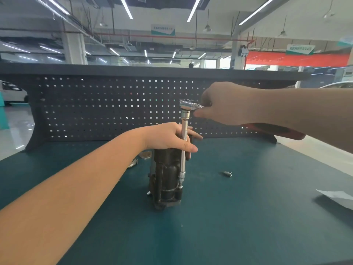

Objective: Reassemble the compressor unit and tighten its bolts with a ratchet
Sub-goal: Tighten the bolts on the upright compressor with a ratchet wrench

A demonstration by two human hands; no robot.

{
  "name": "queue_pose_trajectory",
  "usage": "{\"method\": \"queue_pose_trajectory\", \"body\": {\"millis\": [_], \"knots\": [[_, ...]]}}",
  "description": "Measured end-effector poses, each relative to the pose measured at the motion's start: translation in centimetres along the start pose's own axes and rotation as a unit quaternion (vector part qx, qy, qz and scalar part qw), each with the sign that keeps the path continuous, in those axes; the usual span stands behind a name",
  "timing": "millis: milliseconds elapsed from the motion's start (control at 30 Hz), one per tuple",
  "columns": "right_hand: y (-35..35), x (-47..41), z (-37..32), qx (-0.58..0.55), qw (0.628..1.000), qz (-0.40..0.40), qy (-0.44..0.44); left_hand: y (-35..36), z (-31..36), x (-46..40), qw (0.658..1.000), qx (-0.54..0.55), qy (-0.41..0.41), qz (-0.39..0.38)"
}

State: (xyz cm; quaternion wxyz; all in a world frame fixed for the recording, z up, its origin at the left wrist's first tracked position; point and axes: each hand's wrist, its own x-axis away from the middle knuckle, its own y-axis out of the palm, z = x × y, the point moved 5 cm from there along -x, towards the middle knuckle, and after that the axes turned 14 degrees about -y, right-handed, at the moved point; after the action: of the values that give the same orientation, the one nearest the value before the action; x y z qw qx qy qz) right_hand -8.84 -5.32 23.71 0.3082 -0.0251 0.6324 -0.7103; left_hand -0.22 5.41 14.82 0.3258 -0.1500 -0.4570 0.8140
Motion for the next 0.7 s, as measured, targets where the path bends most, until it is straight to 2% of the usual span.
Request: {"method": "queue_pose_trajectory", "body": {"millis": [233, 333, 467, 700], "knots": [[0.0, 0.5, 0.5, -0.008, 0.999, 0.013, -0.034, -0.8, 0.7, 0.1, 0.996, -0.054, 0.007, -0.065], [0.0, 0.6, 0.9, -0.003, 0.999, 0.001, -0.043, -0.7, 1.0, -0.5, 0.995, -0.077, 0.022, -0.054], [0.1, 1.3, 1.6, -0.022, 0.999, -0.005, -0.028, 0.0, 0.5, -1.0, 0.998, -0.037, 0.035, -0.038], [-0.3, 1.6, 1.4, -0.039, 0.997, 0.001, 0.065, -0.2, -0.1, -1.3, 1.0, -0.009, -0.007, 0.027]]}}
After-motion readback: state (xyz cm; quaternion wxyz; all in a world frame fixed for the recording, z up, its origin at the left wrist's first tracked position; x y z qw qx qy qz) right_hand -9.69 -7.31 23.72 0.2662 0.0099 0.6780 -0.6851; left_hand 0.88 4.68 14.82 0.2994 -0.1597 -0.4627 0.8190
